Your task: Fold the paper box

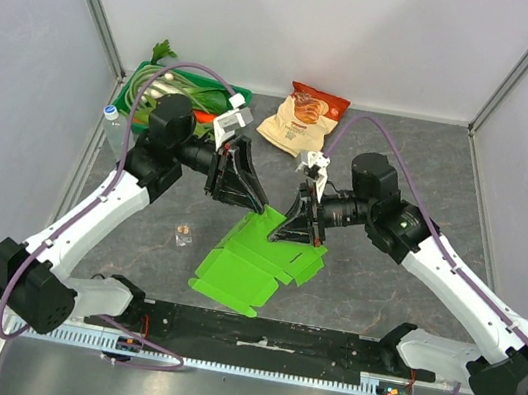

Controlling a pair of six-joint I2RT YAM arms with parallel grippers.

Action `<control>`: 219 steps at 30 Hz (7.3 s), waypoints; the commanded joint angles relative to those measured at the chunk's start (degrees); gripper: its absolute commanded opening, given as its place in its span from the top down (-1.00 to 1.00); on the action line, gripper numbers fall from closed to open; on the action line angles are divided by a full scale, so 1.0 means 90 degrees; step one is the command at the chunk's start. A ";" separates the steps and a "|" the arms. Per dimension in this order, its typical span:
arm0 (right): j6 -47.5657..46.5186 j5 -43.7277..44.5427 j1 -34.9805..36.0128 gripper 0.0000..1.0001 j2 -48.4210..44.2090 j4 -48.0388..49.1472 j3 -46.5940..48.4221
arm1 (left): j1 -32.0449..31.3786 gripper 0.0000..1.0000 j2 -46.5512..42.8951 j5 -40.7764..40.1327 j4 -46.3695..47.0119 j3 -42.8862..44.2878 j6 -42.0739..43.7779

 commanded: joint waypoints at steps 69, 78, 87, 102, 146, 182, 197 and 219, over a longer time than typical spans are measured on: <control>0.1078 -0.0321 -0.0761 1.00 -0.0396 0.1478 -0.0312 | 0.0645 0.96 -0.2110 -0.1571 0.2090 -0.2955 -0.2186; 0.0141 0.0032 -0.0761 1.00 -0.0377 0.0120 -0.0166 | 0.0860 -0.53 -0.3298 -0.2594 -0.0423 -0.2446 -0.0238; -0.0134 -0.0398 -0.0752 1.00 -0.0269 -0.0134 0.0009 | 0.0870 -0.01 -0.3761 -0.4118 0.1566 -0.2924 -0.1846; -0.0221 -0.0292 -0.0693 1.00 -0.0211 -0.0134 0.0049 | 0.0762 0.03 -0.1837 -0.2420 0.3534 -0.2807 -0.3354; -0.1747 0.2674 -0.0781 0.90 0.2543 -0.1355 0.0341 | -0.0761 0.58 0.0251 -0.7333 0.1901 -0.3647 0.0543; 1.0677 0.6662 -0.0878 -0.31 0.1371 -0.0886 0.0195 | -0.1279 0.96 0.1092 -0.8975 0.7166 -0.5513 0.2594; 1.1321 0.6535 -0.0664 -0.09 0.1596 -0.0691 -0.0078 | -0.1357 0.96 0.1102 -0.9218 0.7312 -0.5503 0.2711; 1.1878 0.6418 -0.0595 -0.13 0.1108 0.0070 -0.0928 | -0.1386 0.96 0.1180 -0.9414 0.7664 -0.5649 0.2662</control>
